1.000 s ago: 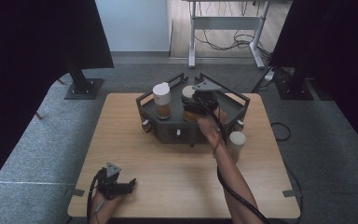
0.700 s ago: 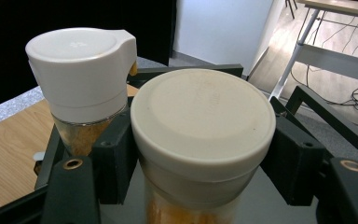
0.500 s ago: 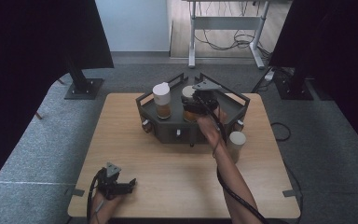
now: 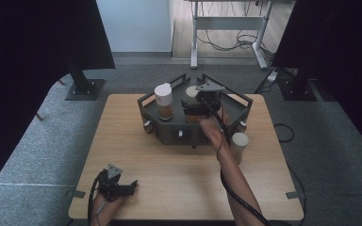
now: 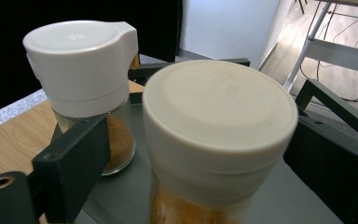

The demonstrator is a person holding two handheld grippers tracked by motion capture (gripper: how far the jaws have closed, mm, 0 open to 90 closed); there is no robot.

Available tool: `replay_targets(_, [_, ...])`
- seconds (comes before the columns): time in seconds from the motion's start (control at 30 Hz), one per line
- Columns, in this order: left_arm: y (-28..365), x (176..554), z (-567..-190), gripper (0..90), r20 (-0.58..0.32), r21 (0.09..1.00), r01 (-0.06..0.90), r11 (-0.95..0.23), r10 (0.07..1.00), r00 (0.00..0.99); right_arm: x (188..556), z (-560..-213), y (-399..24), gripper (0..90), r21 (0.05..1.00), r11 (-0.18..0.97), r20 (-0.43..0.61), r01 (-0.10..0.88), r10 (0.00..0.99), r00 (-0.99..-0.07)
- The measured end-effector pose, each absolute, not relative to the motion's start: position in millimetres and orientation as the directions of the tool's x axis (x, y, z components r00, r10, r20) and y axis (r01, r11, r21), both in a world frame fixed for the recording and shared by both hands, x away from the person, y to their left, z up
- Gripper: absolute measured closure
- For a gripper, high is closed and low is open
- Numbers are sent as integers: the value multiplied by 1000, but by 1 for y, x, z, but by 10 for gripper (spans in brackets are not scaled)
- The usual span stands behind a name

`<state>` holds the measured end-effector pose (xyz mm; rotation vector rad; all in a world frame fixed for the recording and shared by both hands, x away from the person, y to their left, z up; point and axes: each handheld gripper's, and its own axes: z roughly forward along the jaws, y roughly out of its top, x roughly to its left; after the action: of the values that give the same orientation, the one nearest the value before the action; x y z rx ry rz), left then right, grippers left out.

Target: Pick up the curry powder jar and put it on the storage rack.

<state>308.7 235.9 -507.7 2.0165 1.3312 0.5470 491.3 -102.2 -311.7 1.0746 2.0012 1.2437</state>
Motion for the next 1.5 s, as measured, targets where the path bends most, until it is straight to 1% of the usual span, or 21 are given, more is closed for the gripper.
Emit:
replay_targets(0.23, [236, 309, -508, 22, -10, 714, 646, -271, 918, 397, 488, -312, -106, 62, 911, 246, -37, 330, 848, -529])
replay_targets(0.6, [236, 309, -508, 22, -10, 714, 646, -271, 918, 397, 478, -309, -111, 74, 920, 236, -27, 314, 835, -550])
replay_targets(1.23, [236, 309, -508, 22, -10, 712, 647, -272, 918, 397, 451, -306, -127, 81, 922, 256, -46, 289, 816, -577])
replay_targets(1.5, [236, 309, -508, 22, -10, 713, 647, -272, 918, 396, 441, -310, -138, 80, 915, 273, -52, 298, 811, -582])
